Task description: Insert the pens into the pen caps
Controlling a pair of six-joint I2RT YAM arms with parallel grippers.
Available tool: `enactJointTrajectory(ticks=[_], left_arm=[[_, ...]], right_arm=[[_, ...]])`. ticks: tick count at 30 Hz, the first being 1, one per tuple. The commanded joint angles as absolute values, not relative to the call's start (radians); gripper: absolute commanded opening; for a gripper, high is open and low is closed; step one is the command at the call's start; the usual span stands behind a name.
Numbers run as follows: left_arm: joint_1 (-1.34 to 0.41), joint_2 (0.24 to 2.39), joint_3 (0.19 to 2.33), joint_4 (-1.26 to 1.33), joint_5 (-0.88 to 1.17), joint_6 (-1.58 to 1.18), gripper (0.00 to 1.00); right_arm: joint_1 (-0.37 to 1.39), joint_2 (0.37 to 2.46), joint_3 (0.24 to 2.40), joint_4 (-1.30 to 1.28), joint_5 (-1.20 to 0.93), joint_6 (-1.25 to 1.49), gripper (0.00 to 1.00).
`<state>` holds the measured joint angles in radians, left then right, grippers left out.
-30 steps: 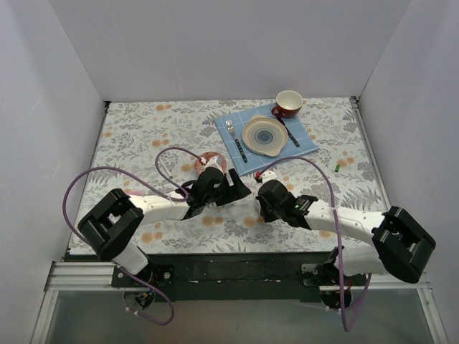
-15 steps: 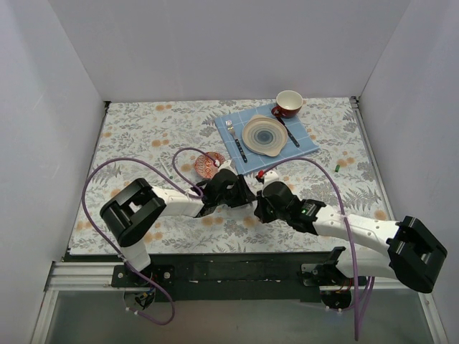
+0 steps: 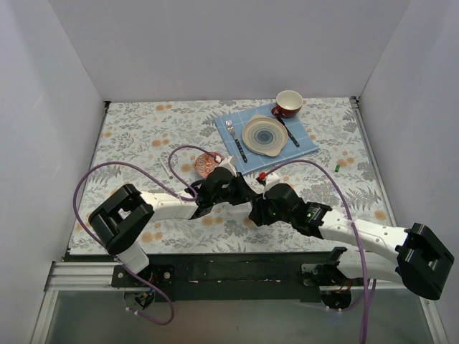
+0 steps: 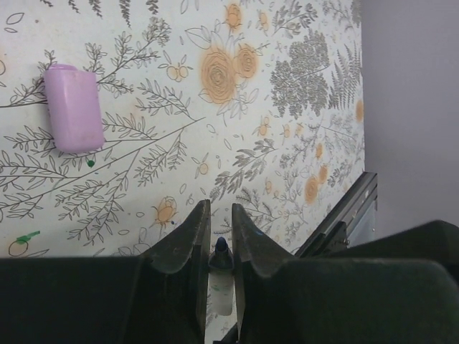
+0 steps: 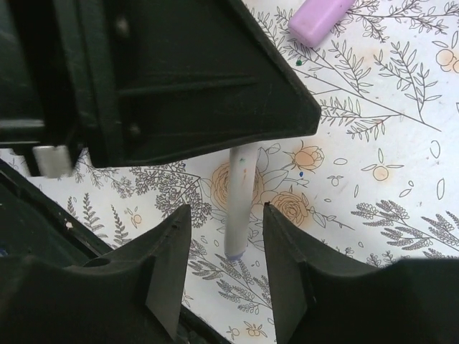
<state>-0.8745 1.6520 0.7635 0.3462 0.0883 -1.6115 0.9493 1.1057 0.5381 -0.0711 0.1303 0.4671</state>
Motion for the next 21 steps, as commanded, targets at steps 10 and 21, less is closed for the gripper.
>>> enactJointTrajectory(ticks=[10, 21], left_arm=[[-0.882, 1.508, 0.707, 0.428, 0.207, -1.601, 0.00], [-0.844, 1.335, 0.960, -0.384, -0.360, -1.745, 0.92]], right_arm=[[0.953, 1.034, 0.451, 0.127, 0.012, 0.483, 0.02], [0.951, 0.896, 0.411, 0.110, 0.124, 0.532, 0.01]])
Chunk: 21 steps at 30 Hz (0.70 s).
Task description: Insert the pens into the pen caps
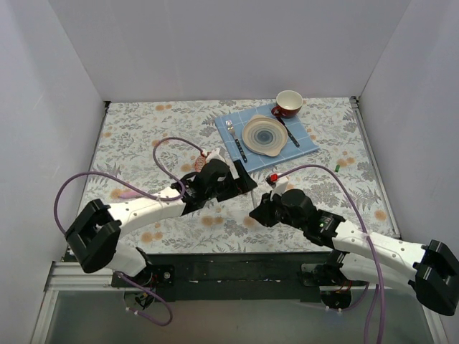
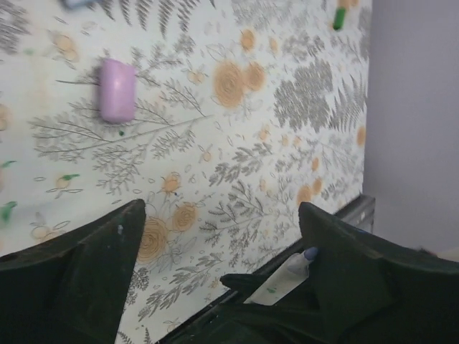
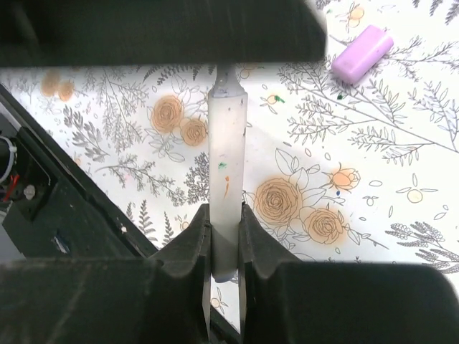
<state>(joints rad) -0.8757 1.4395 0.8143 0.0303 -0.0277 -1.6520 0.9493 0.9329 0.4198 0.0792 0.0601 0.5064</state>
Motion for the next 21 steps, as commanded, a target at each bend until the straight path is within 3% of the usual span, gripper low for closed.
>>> enactJointTrajectory(ticks=[1, 3, 5, 8, 12, 17, 20, 21], left_arm=[[-0.827, 1.324, 0.989, -0.531, -0.406, -1.794, 0.92], [-0.743, 1.298, 1.046, -0.644, -0.428, -1.816, 0.91], [-0.610, 1.278, 1.060, -0.783, -0.384, -1.861, 0.81], [-0.481, 1.194, 1.036, -0.893, -0.435, -1.931, 0.76], [-0.451, 1.045, 0.953, -0.972, -0.647, -2.038, 0.77], [-0.413, 1.005, 0.867, -1.003, -0.637, -2.076, 0.76], [-0.405, 1.052, 0.844, -1.012, -0.660, -2.029, 0.58], [-0.406, 1.063, 0.842, -1.023, -0.664, -2.029, 0.41]], right_arm=[[0.951, 0.891, 0.408, 0.110, 0.127, 0.532, 0.01], [0.951, 0.884, 0.410, 0.114, 0.129, 0.523, 0.01], [0.951, 0.881, 0.420, 0.110, 0.121, 0.512, 0.01], [0.951, 0.876, 0.425, 0.118, 0.106, 0.489, 0.01], [0.950, 0.876, 0.430, 0.120, 0.091, 0.465, 0.01], [0.951, 0.880, 0.420, 0.146, 0.046, 0.459, 0.01], [0.951, 0.882, 0.420, 0.147, 0.029, 0.453, 0.01], [0.951, 0.881, 0.419, 0.147, 0.026, 0.451, 0.01]])
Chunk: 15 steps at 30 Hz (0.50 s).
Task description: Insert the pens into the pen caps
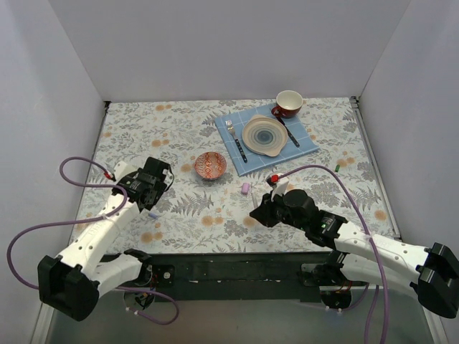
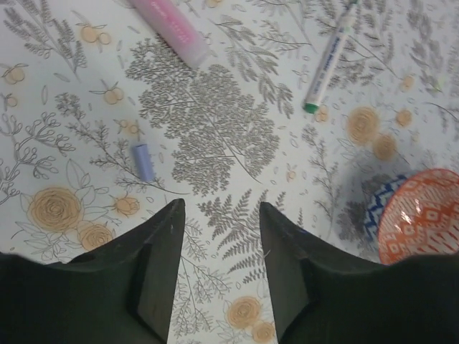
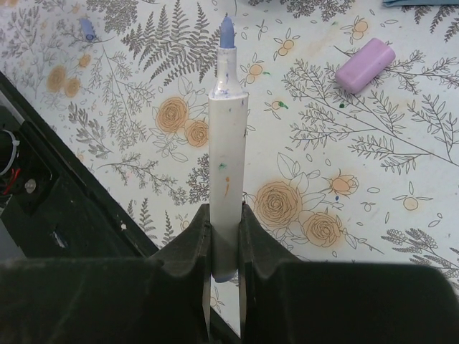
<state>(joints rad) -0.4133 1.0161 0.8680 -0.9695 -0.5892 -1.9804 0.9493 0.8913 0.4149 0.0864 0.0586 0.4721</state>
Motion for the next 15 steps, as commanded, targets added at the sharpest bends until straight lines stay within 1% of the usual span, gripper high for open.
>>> enactJointTrajectory(ticks=[1, 2, 3, 6, 8, 12, 15], left_arm=[[-0.402, 1.071, 0.833, -1.034, -0.657, -2.032, 0.35], [-0.400, 1.074, 0.827, -1.045, -0.646, -2.051, 0.28], [-0.396, 1.071, 0.818, -1.060, -0.628, -2.087, 0.15], [-0.358, 1.045, 0.776, -1.042, -0.559, -2.094, 0.04], [-0.315, 1.048, 0.756, -1.046, -0.551, -2.092, 0.01], [-0.264, 1.098, 0.741, -1.069, -0.606, -2.098, 0.00], [-0.256, 1.117, 0.710, -1.019, -0.549, -2.063, 0.00]], right_arm=[[0.951, 0.879, 0.417, 0.147, 0.023, 0.449, 0.01], [0.950, 0.873, 0.414, 0.147, 0.021, 0.449, 0.01], [0.950, 0.870, 0.411, 0.143, 0.020, 0.449, 0.01], [0.951, 0.851, 0.403, 0.143, 0.023, 0.449, 0.01], [0.950, 0.842, 0.402, 0.143, 0.020, 0.451, 0.01], [0.951, 0.824, 0.397, 0.135, 0.018, 0.454, 0.01], [0.951, 0.810, 0.390, 0.135, 0.021, 0.457, 0.01]])
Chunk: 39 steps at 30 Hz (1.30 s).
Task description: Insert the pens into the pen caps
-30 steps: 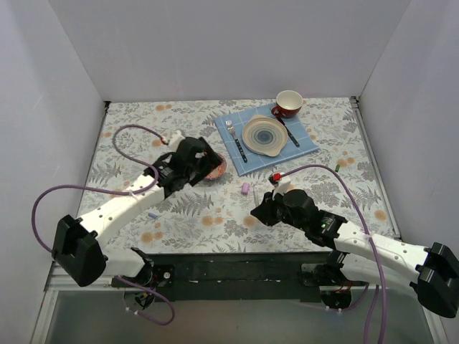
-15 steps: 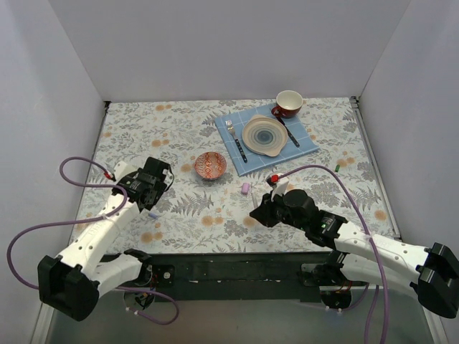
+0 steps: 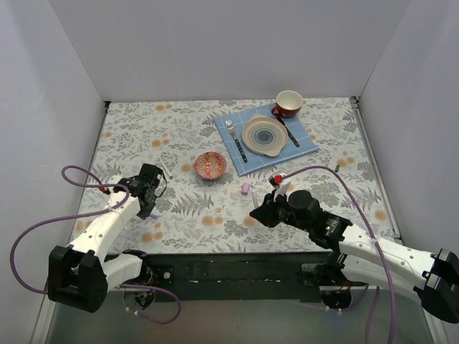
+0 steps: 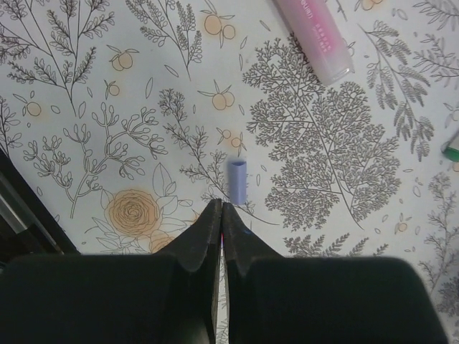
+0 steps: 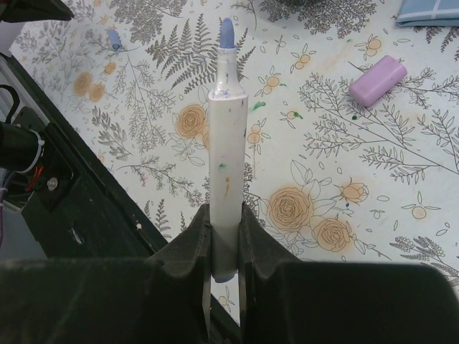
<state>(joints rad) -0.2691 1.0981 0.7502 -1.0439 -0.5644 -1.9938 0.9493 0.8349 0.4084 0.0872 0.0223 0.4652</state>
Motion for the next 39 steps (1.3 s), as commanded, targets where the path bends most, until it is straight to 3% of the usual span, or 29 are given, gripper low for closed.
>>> enactJointTrajectory(ticks=[1, 19, 31, 35, 37, 39], left_arm=[[-0.256, 1.118, 0.700, -1.005, -0.534, -2.063, 0.00], [-0.255, 1.215, 0.591, -0.796, -0.411, -2.028, 0.00], [-0.255, 1.313, 0.732, -0.733, -0.549, -1.864, 0.00], [-0.255, 1.318, 0.844, -0.704, -0.627, -1.645, 0.00], [-0.256, 1.287, 0.857, -0.635, -0.588, -1.357, 0.00], [-0.256, 1.215, 0.844, -0.533, -0.485, -1.024, 0.11]], right_arm=[[0.951, 0.805, 0.387, 0.135, 0.026, 0.457, 0.01], [0.951, 0.804, 0.384, 0.138, 0.025, 0.460, 0.01], [0.951, 0.759, 0.379, 0.112, 0.049, 0.456, 0.01], [0.950, 0.747, 0.379, 0.092, 0.057, 0.453, 0.01], [0.950, 0.738, 0.377, 0.091, 0.058, 0.453, 0.01], [0.951, 0.736, 0.379, 0.091, 0.057, 0.453, 0.01]])
